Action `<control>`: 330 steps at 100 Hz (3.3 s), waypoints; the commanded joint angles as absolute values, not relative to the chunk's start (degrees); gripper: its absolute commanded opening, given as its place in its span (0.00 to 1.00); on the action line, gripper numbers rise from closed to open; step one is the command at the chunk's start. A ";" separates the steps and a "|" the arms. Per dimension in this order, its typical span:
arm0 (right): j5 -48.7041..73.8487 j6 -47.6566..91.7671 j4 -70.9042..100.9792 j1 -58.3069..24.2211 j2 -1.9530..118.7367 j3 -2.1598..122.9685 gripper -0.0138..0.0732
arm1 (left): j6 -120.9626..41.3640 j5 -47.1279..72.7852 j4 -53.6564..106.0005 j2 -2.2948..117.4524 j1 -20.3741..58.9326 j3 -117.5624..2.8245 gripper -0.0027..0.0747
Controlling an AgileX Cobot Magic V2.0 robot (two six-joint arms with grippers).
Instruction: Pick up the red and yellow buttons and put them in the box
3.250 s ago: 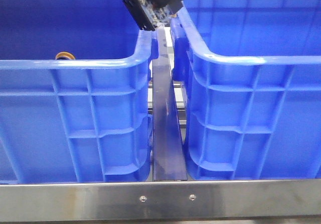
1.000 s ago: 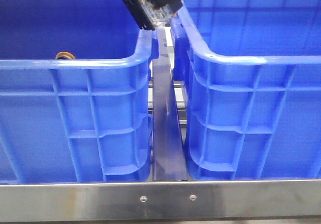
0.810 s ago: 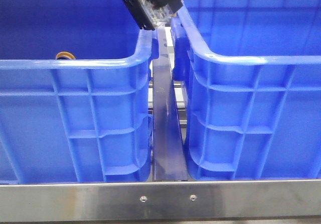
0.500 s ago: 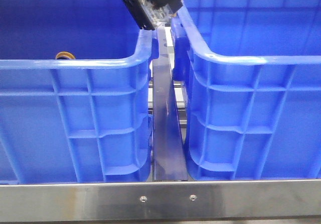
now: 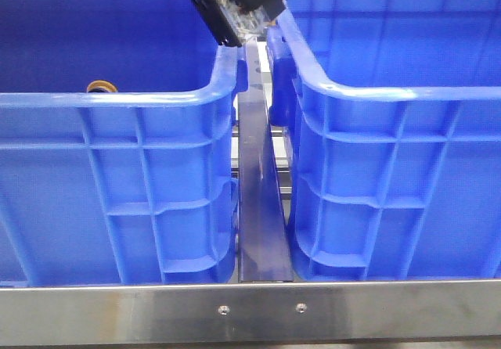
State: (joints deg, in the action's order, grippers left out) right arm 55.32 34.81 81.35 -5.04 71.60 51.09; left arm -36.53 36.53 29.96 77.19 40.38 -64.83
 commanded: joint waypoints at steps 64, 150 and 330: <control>52.95 36.95 84.27 -11.57 75.63 53.14 0.71 | -36.49 33.55 31.88 75.37 40.72 -66.42 0.15; 52.92 36.95 84.32 -11.57 75.63 53.14 0.35 | -36.49 33.40 31.88 75.37 40.72 -66.42 0.82; 6.64 69.89 70.97 -1.83 97.65 66.87 0.35 | -36.49 34.85 31.97 75.37 40.72 -66.42 0.82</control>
